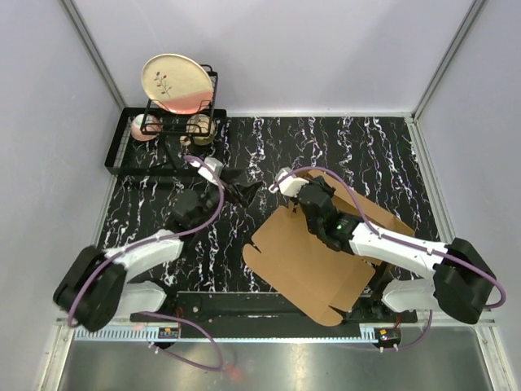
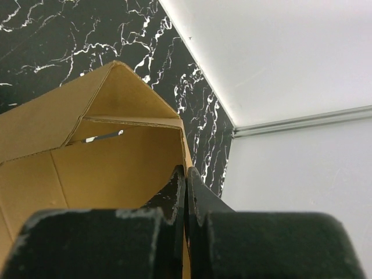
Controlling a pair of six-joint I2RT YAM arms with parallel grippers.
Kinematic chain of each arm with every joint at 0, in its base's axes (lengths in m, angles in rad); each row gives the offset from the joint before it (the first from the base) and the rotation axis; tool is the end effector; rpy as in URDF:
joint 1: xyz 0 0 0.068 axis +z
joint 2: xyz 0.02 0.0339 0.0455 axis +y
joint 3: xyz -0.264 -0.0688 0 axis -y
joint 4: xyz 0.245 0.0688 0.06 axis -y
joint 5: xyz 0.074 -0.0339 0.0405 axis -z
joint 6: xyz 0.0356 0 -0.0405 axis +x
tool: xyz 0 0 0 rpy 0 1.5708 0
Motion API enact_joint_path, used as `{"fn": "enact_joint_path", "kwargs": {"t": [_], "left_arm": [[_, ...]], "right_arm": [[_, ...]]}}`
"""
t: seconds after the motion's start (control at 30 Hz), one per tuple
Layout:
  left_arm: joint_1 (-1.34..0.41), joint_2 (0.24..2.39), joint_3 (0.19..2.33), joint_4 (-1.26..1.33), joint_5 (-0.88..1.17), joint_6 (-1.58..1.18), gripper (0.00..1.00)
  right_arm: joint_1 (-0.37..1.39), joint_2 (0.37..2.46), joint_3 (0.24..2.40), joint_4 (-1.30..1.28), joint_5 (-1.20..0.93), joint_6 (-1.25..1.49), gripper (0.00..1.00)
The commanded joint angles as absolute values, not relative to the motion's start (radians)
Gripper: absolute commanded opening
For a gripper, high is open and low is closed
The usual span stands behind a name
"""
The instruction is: Fold the paper box
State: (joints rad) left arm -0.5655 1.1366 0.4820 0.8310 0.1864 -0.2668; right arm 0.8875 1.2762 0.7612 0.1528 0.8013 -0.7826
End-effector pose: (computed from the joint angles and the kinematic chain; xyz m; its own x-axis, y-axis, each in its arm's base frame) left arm 0.2051 -0.1380 0.2706 -0.0365 -0.2837 -0.9582 0.6956 0.6812 -0.2282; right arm 0.1956 0.1998 0.2627 -0.0772 -0.8719 -0.4836 -0.2397 0.4871 -0.8398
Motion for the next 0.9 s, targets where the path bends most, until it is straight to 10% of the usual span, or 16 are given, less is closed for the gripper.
{"fn": "enact_joint_path", "kwargs": {"t": [0.0, 0.23, 0.87], "left_arm": [[-0.564, 1.362, 0.446, 1.44, 0.203, -0.435, 0.78], [-0.695, 1.722, 0.489, 1.667, 0.048, -0.294, 0.76], [-0.739, 1.888, 0.626, 1.669, 0.112, -0.178, 0.78]], "right_arm": [[0.89, 1.276, 0.707, 0.294, 0.824, -0.81, 0.0], [0.908, 1.321, 0.647, 0.554, 0.903, -1.018, 0.0], [0.937, 1.279, 0.509, 0.592, 0.902, -1.111, 0.0]]}}
